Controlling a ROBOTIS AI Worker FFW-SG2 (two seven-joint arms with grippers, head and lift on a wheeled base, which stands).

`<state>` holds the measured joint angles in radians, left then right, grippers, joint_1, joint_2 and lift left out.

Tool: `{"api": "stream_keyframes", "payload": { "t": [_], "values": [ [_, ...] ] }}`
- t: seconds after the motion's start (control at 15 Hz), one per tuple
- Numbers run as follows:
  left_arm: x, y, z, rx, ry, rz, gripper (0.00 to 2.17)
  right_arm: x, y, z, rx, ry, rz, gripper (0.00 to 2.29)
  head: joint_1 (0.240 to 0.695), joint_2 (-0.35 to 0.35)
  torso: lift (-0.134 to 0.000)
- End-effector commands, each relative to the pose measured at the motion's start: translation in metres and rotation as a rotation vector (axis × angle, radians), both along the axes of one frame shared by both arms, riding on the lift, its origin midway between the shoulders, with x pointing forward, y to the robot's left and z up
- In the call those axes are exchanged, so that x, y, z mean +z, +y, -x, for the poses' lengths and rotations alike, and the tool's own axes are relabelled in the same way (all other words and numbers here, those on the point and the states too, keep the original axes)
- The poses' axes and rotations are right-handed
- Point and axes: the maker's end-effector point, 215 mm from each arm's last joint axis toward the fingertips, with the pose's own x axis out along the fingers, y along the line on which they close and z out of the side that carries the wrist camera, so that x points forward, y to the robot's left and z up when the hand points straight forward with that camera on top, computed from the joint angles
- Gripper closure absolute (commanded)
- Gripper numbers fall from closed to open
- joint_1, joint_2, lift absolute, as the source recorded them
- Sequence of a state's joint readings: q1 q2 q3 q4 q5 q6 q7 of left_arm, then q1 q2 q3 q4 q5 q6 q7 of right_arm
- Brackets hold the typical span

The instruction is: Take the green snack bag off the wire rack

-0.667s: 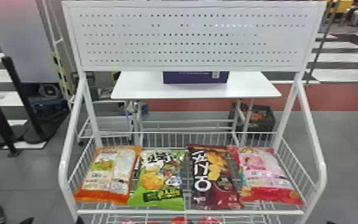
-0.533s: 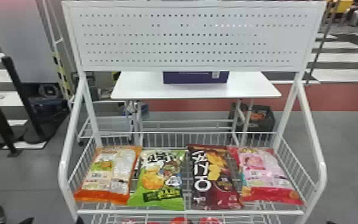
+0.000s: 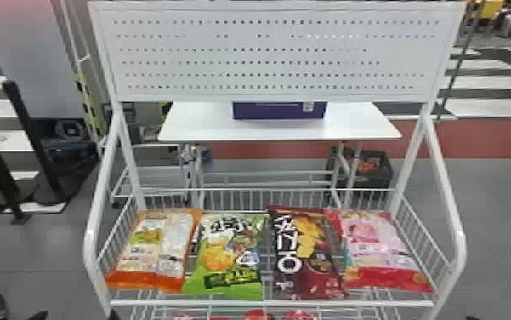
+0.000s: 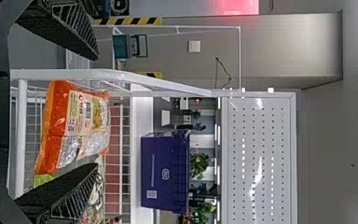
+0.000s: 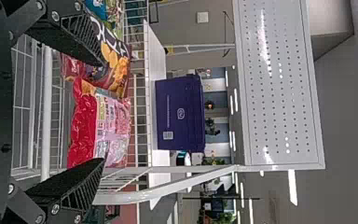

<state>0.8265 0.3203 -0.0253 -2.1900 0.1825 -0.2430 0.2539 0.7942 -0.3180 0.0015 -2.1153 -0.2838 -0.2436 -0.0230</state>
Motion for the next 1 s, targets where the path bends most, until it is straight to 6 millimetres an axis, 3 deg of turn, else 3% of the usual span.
{"api": "stream_keyframes", "payload": {
  "t": [0.0,0.2,0.33,0.6,0.93],
  "values": [
    [-0.003,-0.01,-0.004,-0.021,0.006,0.009,0.07,-0.001,0.001,0.0,0.0,0.001,-0.001,0.17,0.499,0.0,0.0],
    [-0.008,-0.045,-0.029,-0.079,0.004,0.014,0.07,-0.002,0.004,0.001,0.003,0.002,-0.002,0.17,0.499,0.0,0.0],
    [-0.031,-0.076,-0.049,-0.128,0.076,-0.008,0.07,-0.001,0.004,0.001,0.001,-0.001,-0.005,0.17,0.499,0.0,0.0],
    [-0.05,-0.131,-0.088,-0.216,0.121,-0.029,0.08,0.0,0.005,0.002,-0.001,-0.004,-0.006,0.17,0.499,0.0,0.0],
    [-0.083,-0.15,-0.133,-0.221,0.22,-0.027,0.09,0.0,0.012,0.004,0.007,-0.006,-0.005,0.17,0.499,0.0,0.0]
  ]
}}
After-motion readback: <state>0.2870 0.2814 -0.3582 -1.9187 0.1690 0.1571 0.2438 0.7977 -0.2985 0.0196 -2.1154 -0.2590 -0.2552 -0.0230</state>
